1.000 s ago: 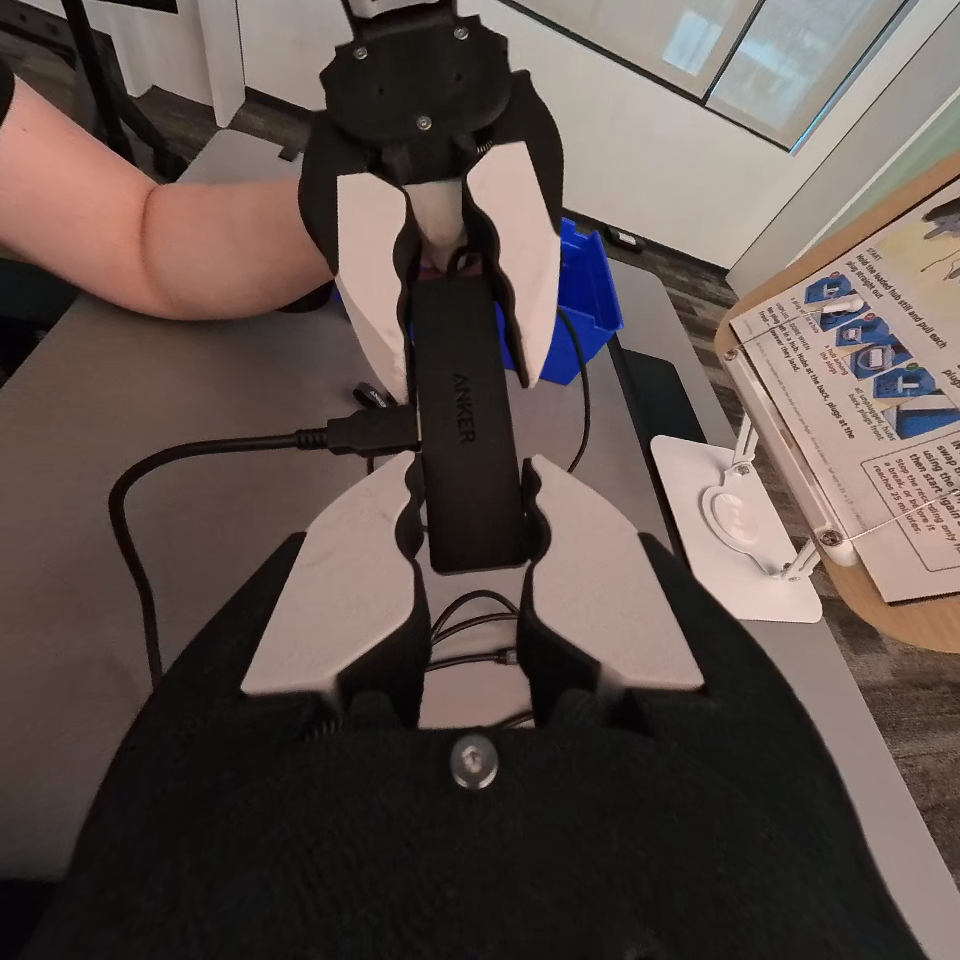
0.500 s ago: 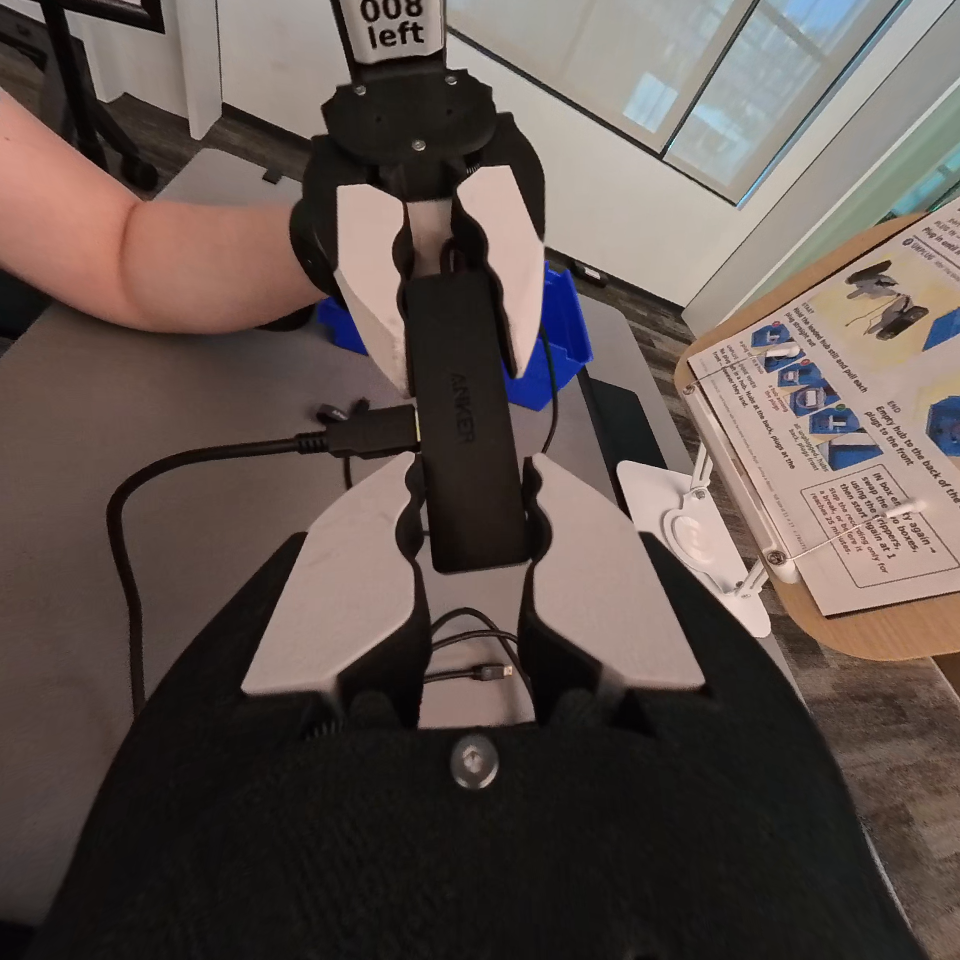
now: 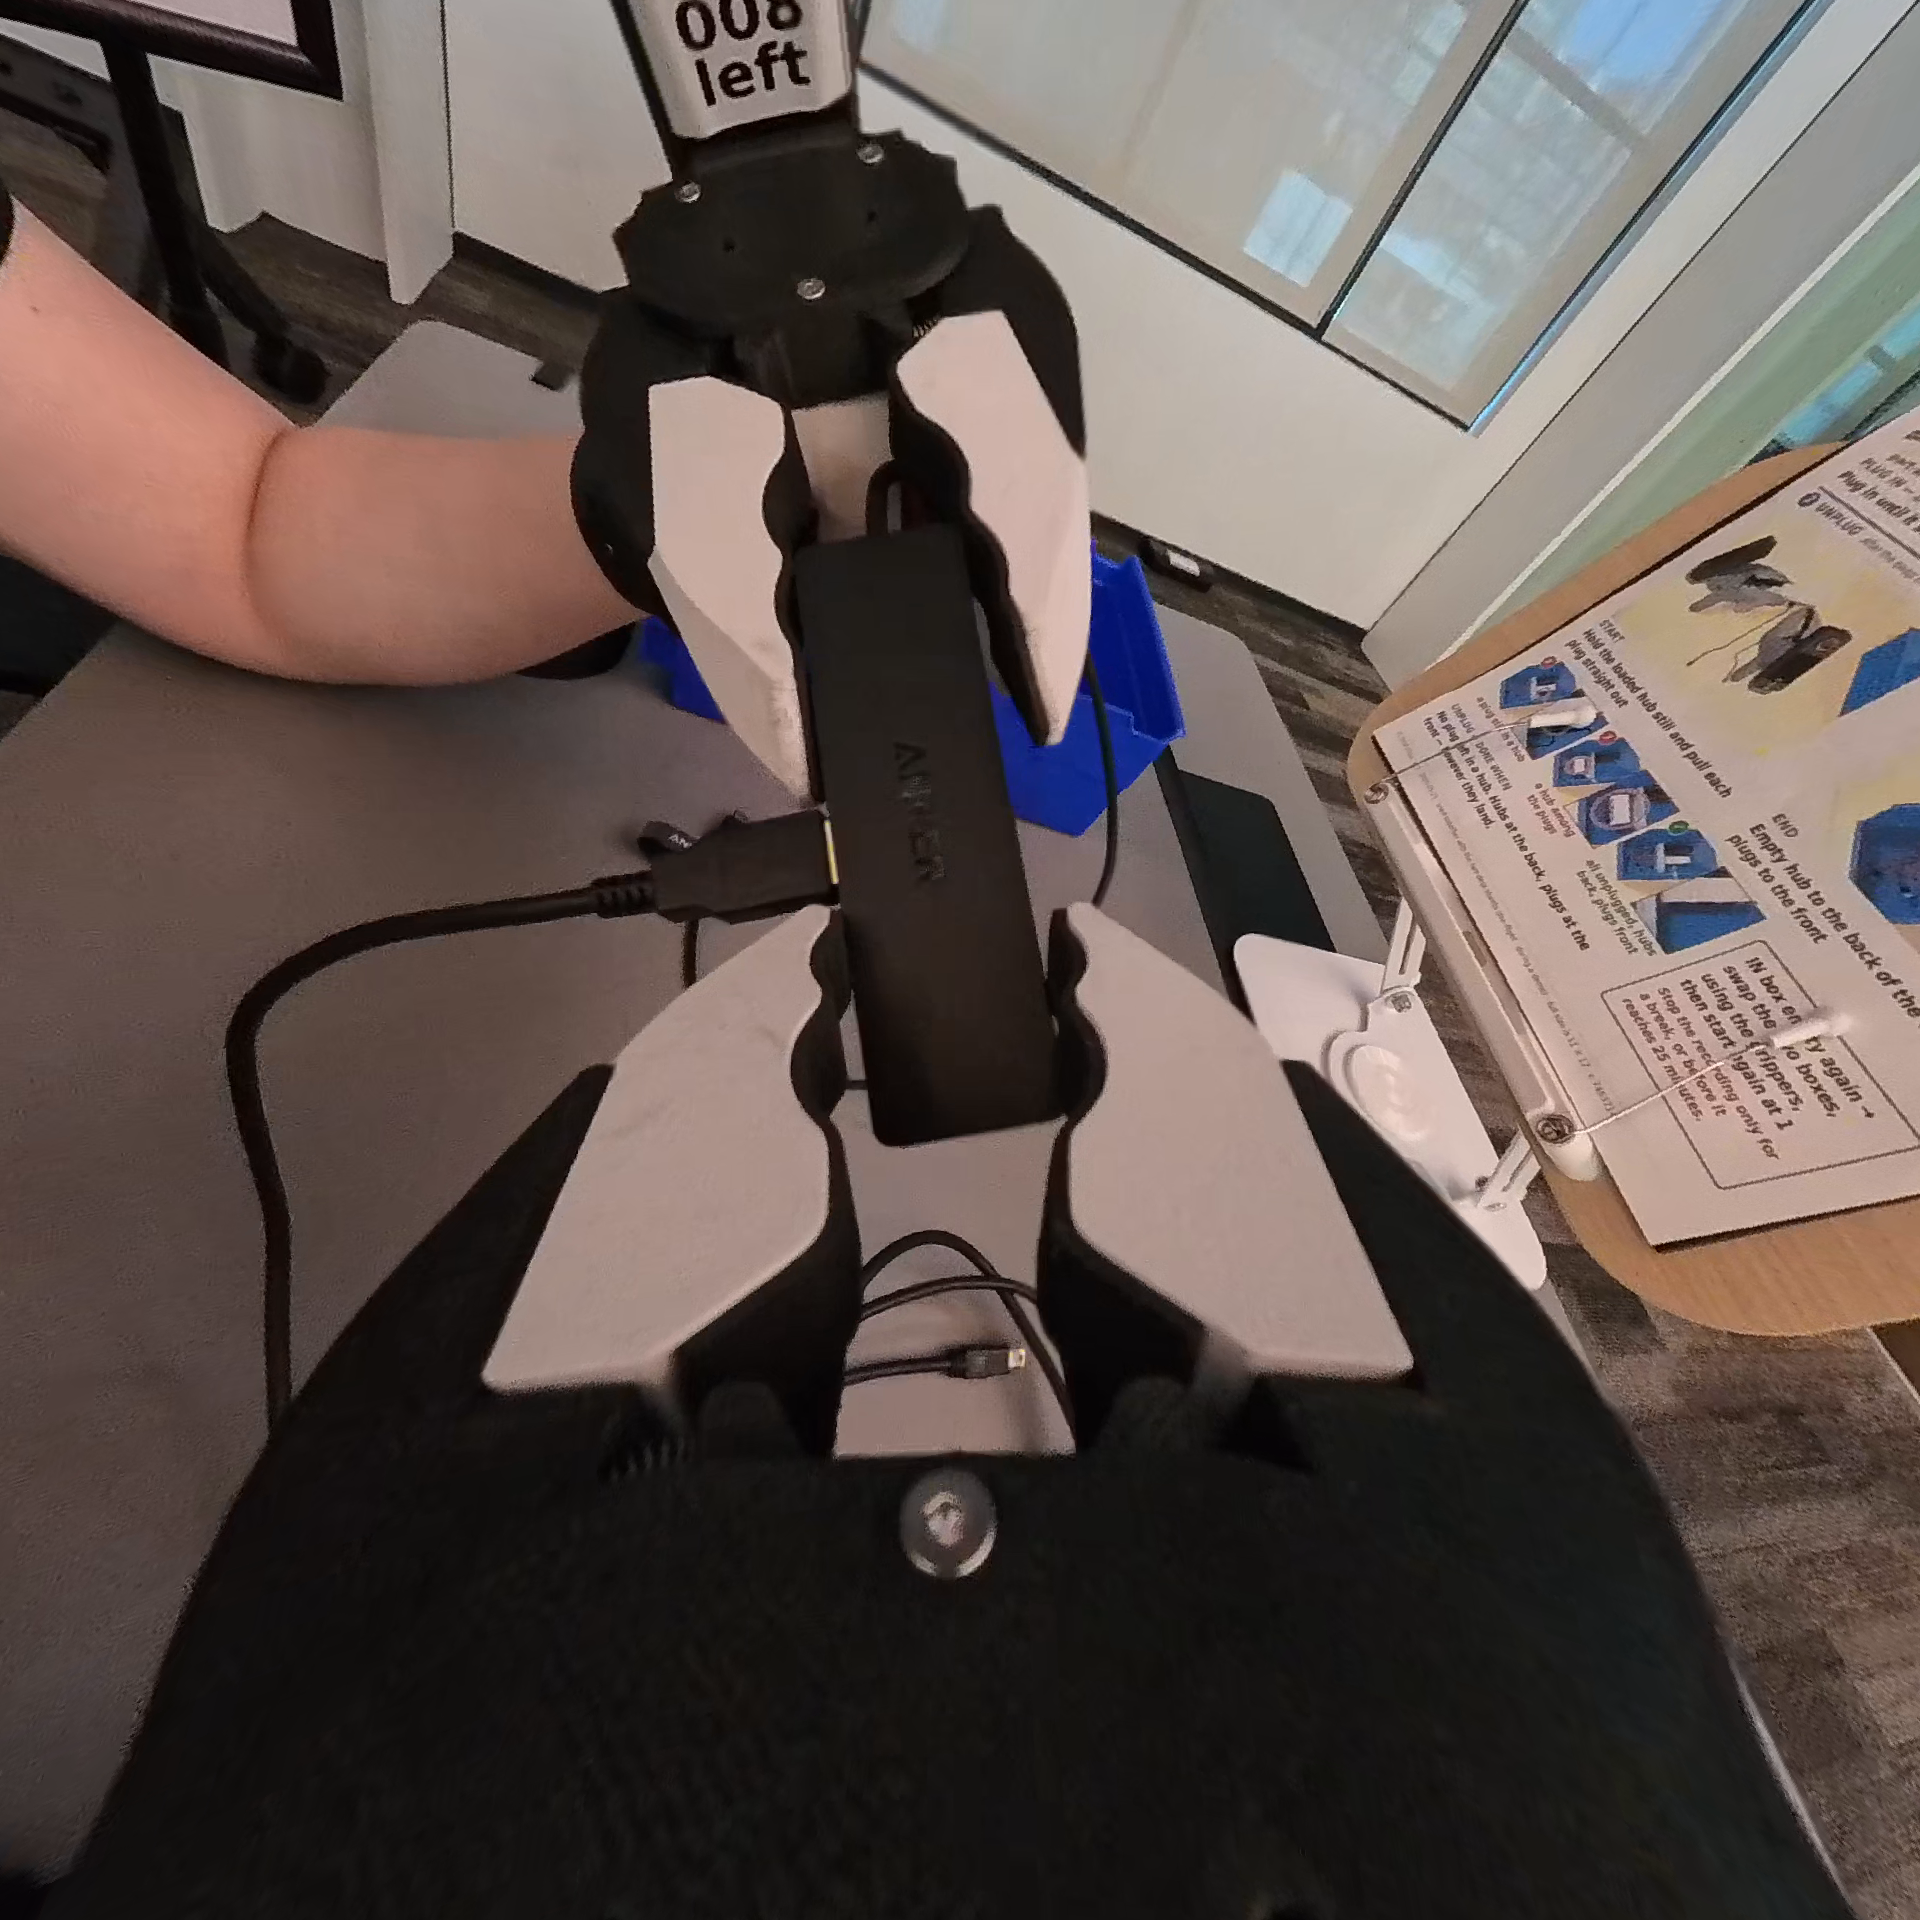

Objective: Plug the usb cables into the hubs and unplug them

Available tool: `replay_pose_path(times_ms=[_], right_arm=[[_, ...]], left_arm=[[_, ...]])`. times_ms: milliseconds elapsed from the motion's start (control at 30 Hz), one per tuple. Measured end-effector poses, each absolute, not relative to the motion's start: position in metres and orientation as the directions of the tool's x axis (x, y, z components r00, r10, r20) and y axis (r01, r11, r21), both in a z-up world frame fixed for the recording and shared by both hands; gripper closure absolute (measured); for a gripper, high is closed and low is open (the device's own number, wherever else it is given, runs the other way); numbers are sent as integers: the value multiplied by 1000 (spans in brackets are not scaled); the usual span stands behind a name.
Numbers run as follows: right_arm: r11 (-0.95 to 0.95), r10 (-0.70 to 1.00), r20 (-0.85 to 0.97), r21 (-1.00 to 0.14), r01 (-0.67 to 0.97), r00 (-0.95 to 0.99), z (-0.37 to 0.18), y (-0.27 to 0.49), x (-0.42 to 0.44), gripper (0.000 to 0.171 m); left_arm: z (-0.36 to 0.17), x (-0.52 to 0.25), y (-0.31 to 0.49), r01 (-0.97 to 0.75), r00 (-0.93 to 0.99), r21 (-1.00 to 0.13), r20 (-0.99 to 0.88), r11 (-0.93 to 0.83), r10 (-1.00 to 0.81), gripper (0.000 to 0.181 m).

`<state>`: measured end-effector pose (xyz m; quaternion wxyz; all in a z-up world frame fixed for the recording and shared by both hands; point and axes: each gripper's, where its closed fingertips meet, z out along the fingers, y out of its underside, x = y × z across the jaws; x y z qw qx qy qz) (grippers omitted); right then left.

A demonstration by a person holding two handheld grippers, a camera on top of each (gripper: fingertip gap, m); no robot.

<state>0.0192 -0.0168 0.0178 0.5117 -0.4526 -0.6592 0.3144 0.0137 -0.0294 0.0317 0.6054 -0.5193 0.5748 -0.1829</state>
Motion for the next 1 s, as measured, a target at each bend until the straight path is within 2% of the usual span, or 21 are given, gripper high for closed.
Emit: replay_pose_path(times_ms=[133, 267, 333, 400, 433, 500, 600, 833, 1000], right_arm=[[423, 899, 437, -884, 200, 35, 38, -8, 23, 128], [450, 843, 451, -890, 74, 294, 83, 12, 41, 127], [459, 793, 384, -887, -50, 473, 118, 19, 52, 127], [446, 707, 212, -874, -193, 674, 147, 28, 66, 129], [433, 696, 131, -860, -268, 706, 153, 25, 65, 129], [399, 713, 62, -854, -332, 698, 149, 17, 44, 128], [322, 722, 82, -918, -230, 687, 121, 15, -1, 127], [305, 768, 146, -940, -155, 623, 91, 4, -42, 137], [293, 808, 103, -924, -244, 580, 97, 0, -36, 149]], left_arm=[[48, 11, -26, -386, 353, -806, -579, 450, -735, 143], [82, -16, -11, -455, 547, -735, -676, 503, -493, 143], [98, -33, -6, -451, 631, -744, -656, 492, -414, 143], [110, -47, -5, -433, 688, -755, -630, 493, -360, 143], [112, -52, -4, -443, 694, -747, -635, 495, -338, 143], [115, -60, -1, -473, 707, -735, -646, 486, -288, 143], [116, -65, 2, -489, 718, -734, -645, 471, -261, 143], [116, -59, -2, -494, 705, -722, -658, 485, -263, 143], [116, -50, -8, -476, 692, -723, -659, 501, -294, 143]])
